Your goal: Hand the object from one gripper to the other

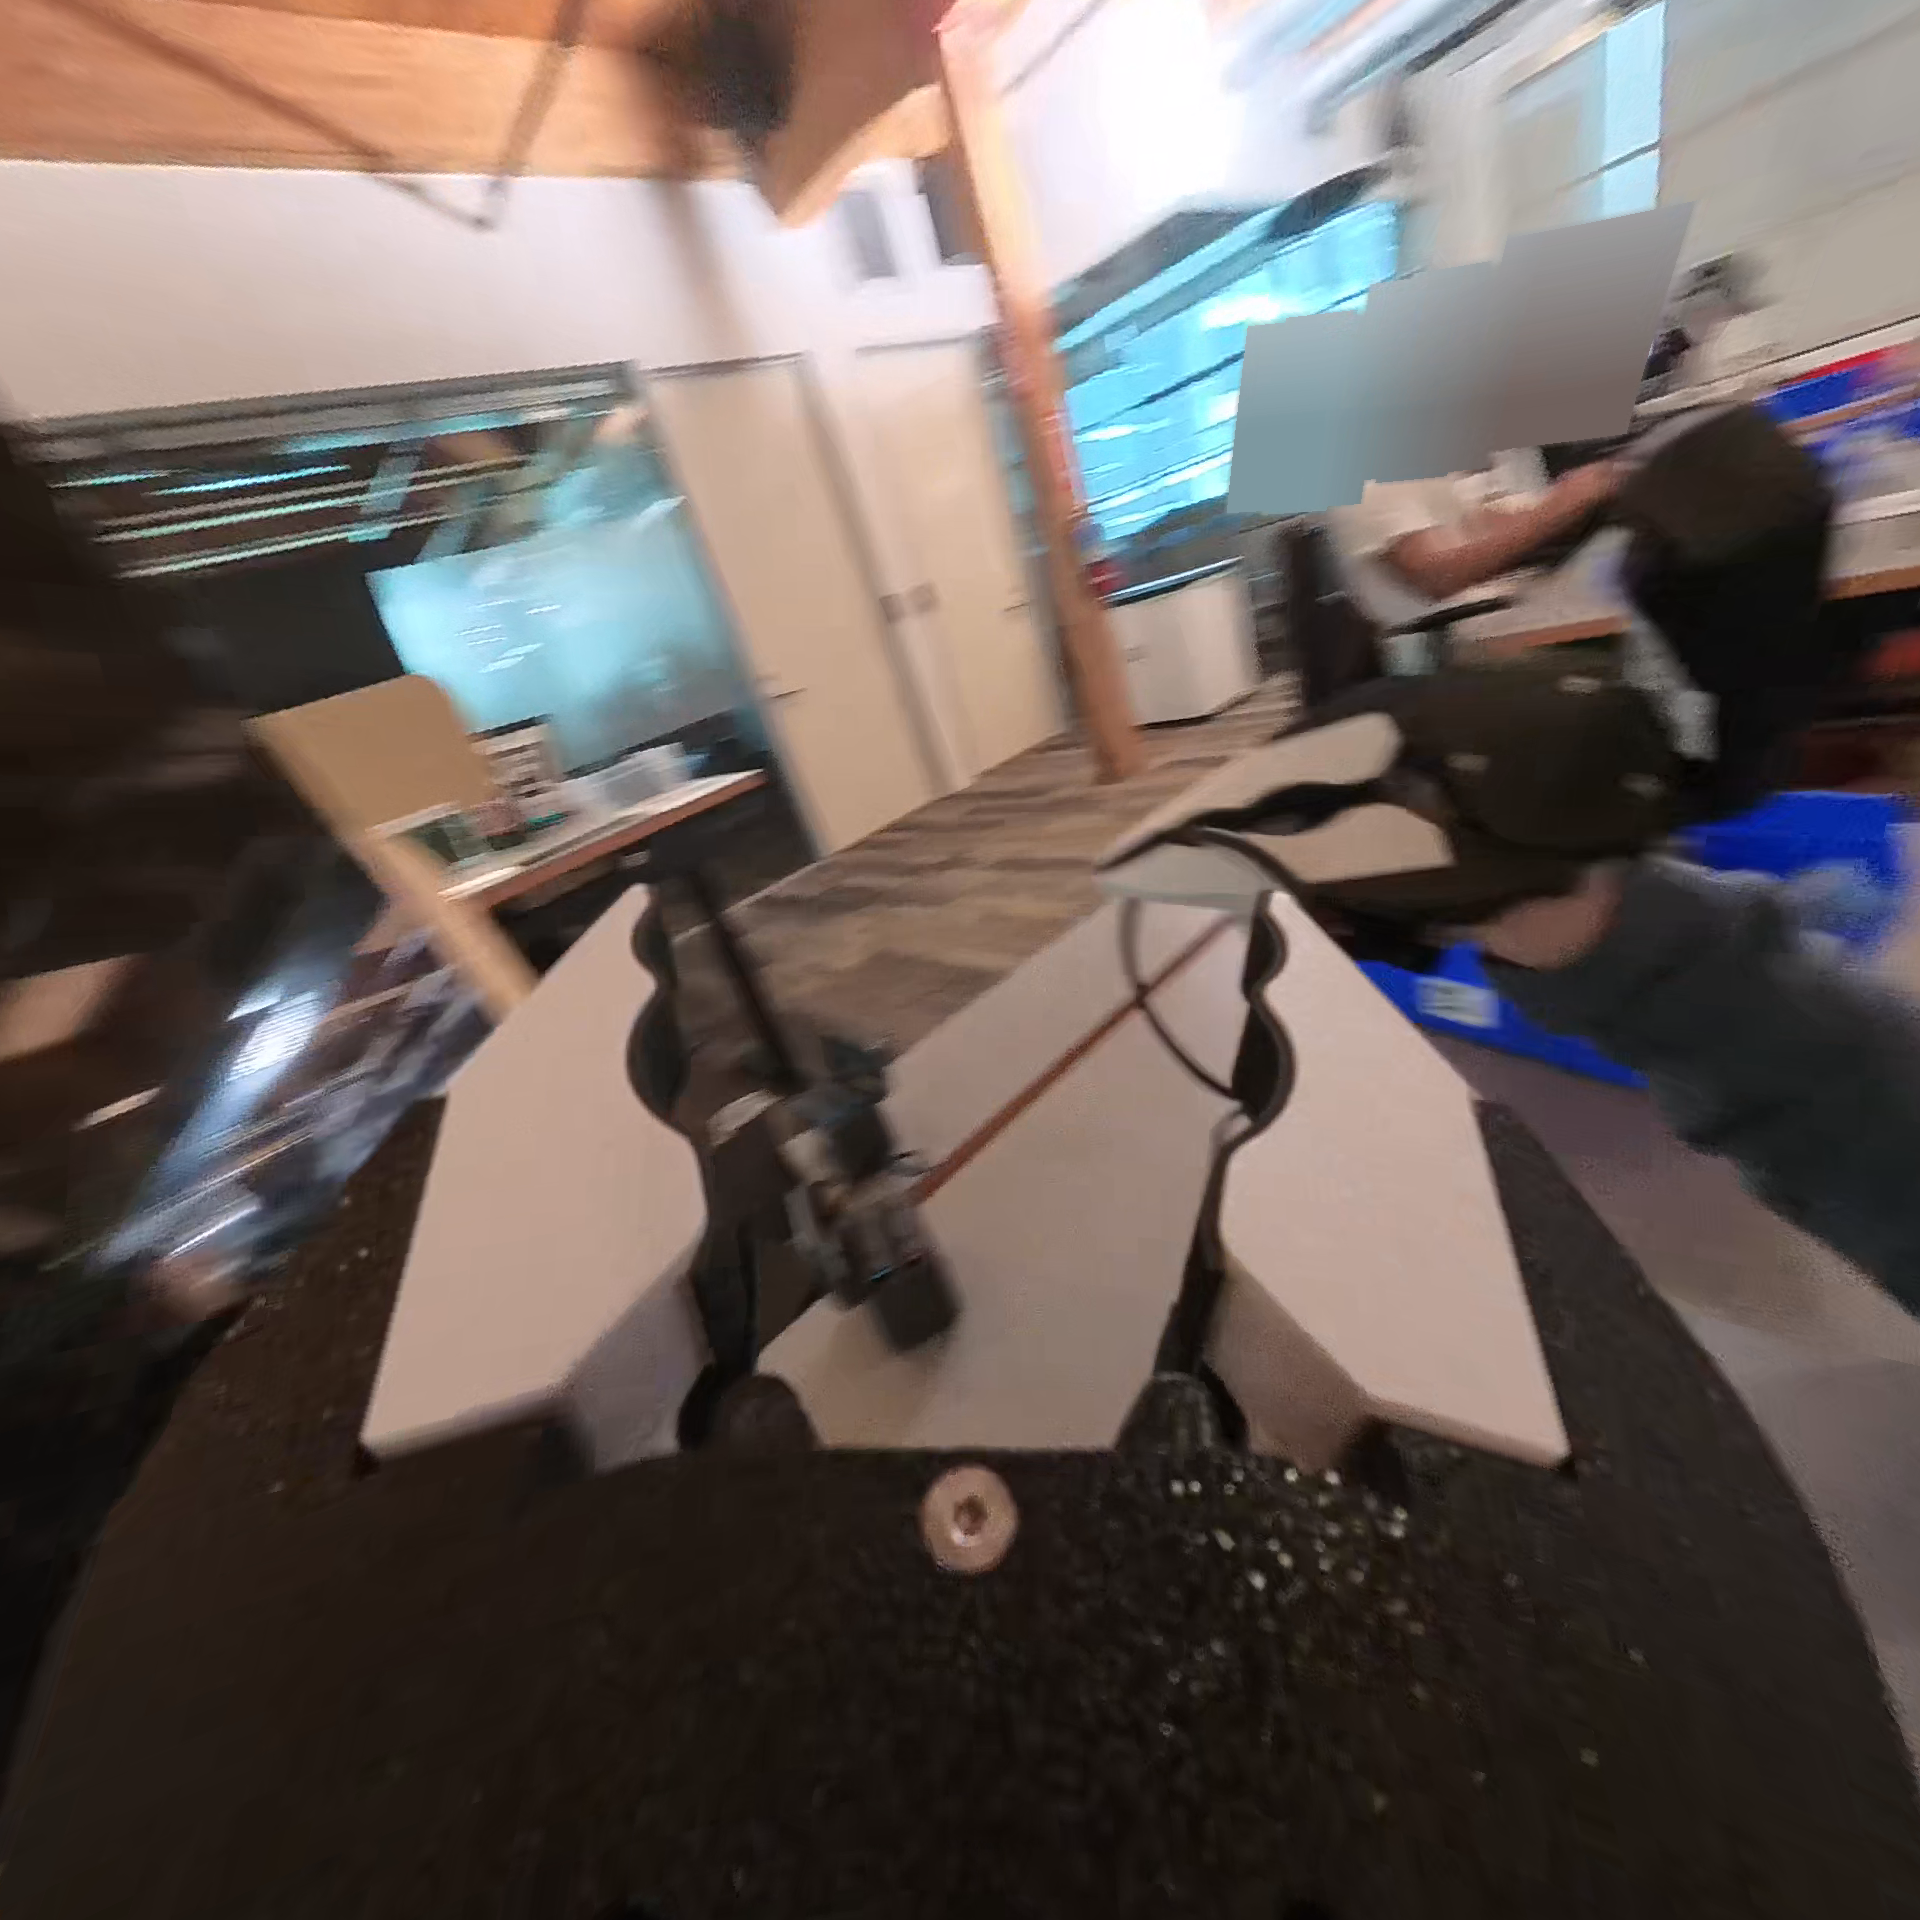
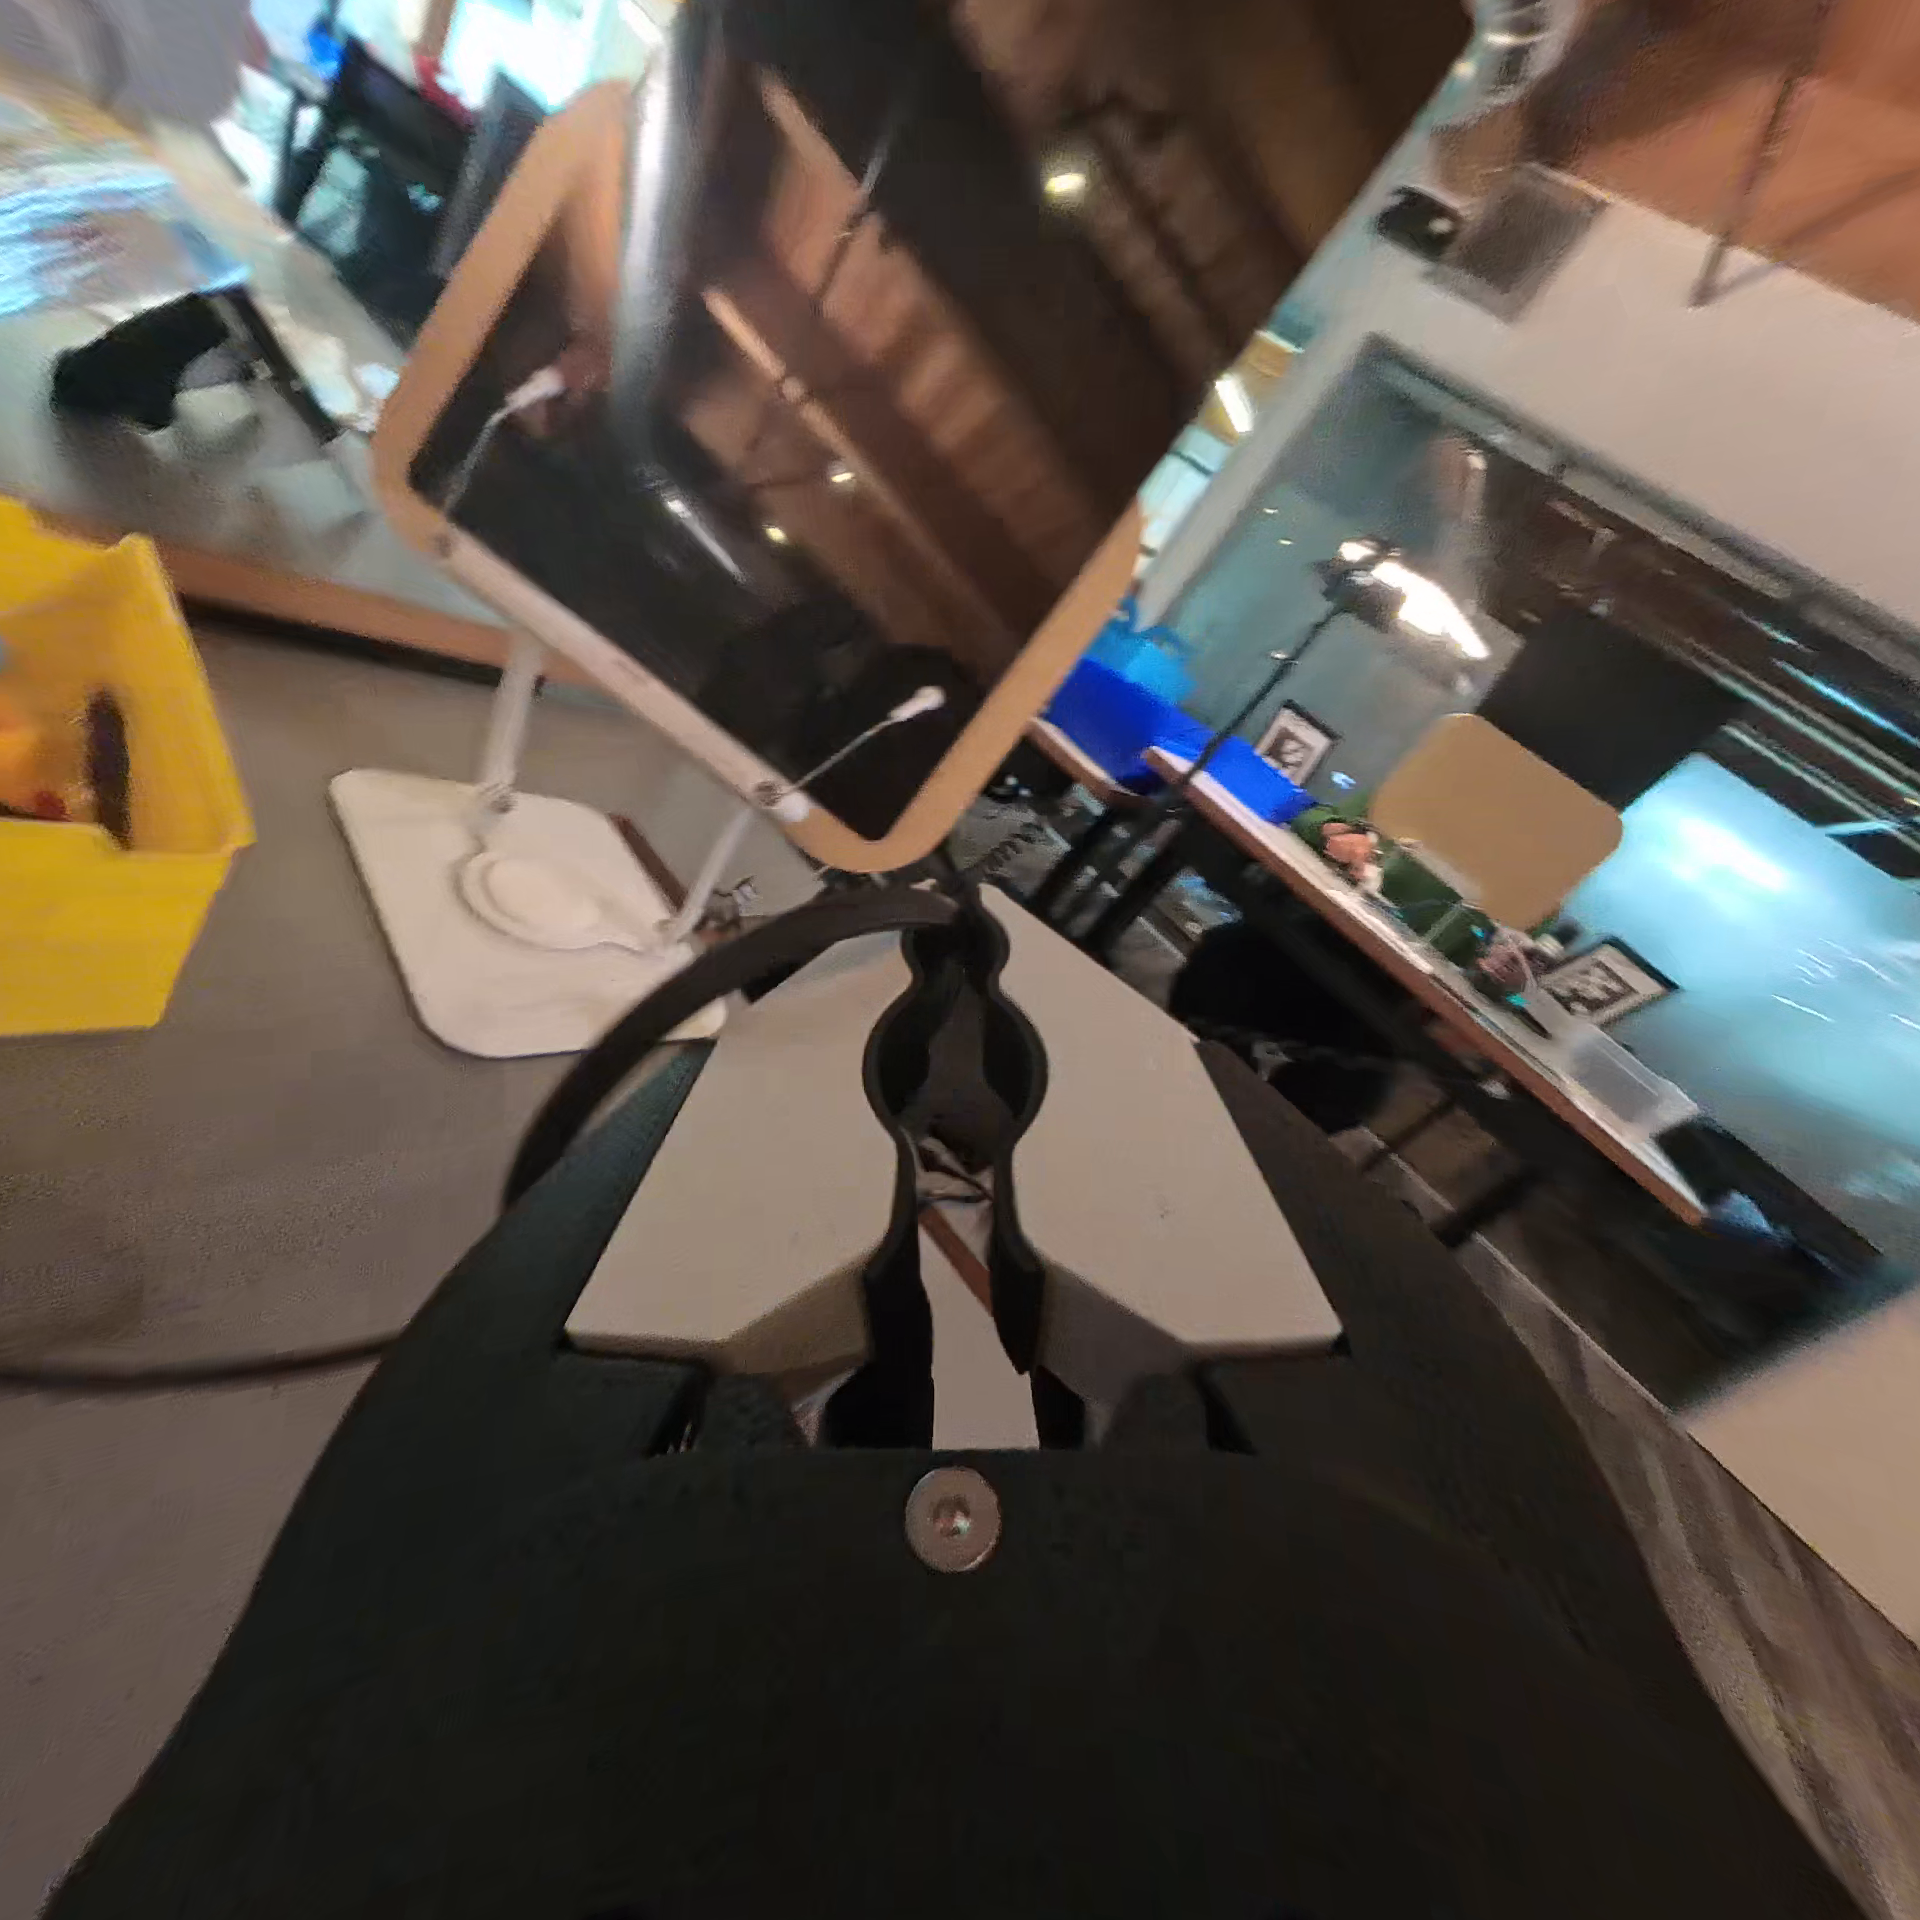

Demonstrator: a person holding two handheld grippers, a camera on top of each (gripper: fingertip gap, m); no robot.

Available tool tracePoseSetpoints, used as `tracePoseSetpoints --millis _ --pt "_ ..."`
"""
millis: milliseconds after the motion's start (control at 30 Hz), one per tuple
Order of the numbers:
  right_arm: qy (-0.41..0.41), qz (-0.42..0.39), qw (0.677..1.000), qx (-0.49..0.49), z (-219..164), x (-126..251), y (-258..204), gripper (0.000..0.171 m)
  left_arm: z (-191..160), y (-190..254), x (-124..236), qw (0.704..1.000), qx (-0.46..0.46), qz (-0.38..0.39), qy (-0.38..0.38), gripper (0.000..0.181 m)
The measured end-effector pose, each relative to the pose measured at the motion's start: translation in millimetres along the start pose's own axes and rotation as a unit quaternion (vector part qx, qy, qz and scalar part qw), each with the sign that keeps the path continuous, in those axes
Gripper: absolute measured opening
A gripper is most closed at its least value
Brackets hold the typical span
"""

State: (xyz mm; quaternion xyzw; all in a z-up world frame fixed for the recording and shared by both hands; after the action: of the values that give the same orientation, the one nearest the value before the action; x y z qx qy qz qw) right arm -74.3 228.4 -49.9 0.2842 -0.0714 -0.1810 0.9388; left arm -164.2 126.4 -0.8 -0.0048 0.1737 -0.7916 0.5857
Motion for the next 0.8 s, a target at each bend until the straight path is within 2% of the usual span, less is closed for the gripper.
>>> tracePoseSetpoints --millis 100,167,233,367,467,533,600,667,800 --pt "-0.009 -0.03 0.999 0.009 -0.4 19.2 15.1 0.001 2.3 39.1 -20.7 0.99 0.049 -0.126 0.026 0.091" --pt "-0.015 -0.031 0.999 0.023 -3.6 25.3 18.4 0.001 -8.9 62.0 -37.3 0.978 0.082 -0.194 0.002 0.093" --pt "-0.006 -0.013 0.999 0.031 -4.7 28.7 16.2 0.001 -31.8 79.1 -57.0 0.966 0.099 -0.233 -0.044 0.104" --pt "0.02 0.018 0.999 0.027 -2.4 34.1 12.4 0.001 -73.5 110.1 -86.9 0.938 0.138 -0.296 -0.114 0.14" --pt "0.015 0.009 0.998 0.053 -0.9 37.0 12.8 0.001 -82.7 137.7 -90.5 0.898 0.191 -0.377 -0.124 0.151" --pt "-0.002 -0.002 0.997 0.082 -1.1 37.3 12.1 0.001 -86.9 148.4 -94.1 0.878 0.221 -0.405 -0.126 0.151" --pt "-0.004 -0.003 0.995 0.103 2.7 37.7 8.4 0.001 -99.0 155.9 -98.7 0.871 0.221 -0.414 -0.141 0.141" --pt "0.012 -0.002 0.995 0.104 10.6 40.0 6.1 0.001 -108.8 164.1 -97.6 0.86 0.216 -0.437 -0.149 0.124" --pt "0.06 -0.007 0.994 0.086 28.2 51.5 8.1 0.001 -108.0 167.2 -89.4 0.829 0.242 -0.489 -0.125 0.059"
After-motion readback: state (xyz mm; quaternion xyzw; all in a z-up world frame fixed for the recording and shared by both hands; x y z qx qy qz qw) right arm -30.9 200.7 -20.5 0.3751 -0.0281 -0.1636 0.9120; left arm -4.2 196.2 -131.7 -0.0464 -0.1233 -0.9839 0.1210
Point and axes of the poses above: each gripper's, where its closed fingertips meet, x back along the fingers, z out of its top, y = z × x across the jaws, the point moved 2 cm from there along x, back along the fingers, and after that the axes turned 9 degrees about z, right-handed, at the moved point
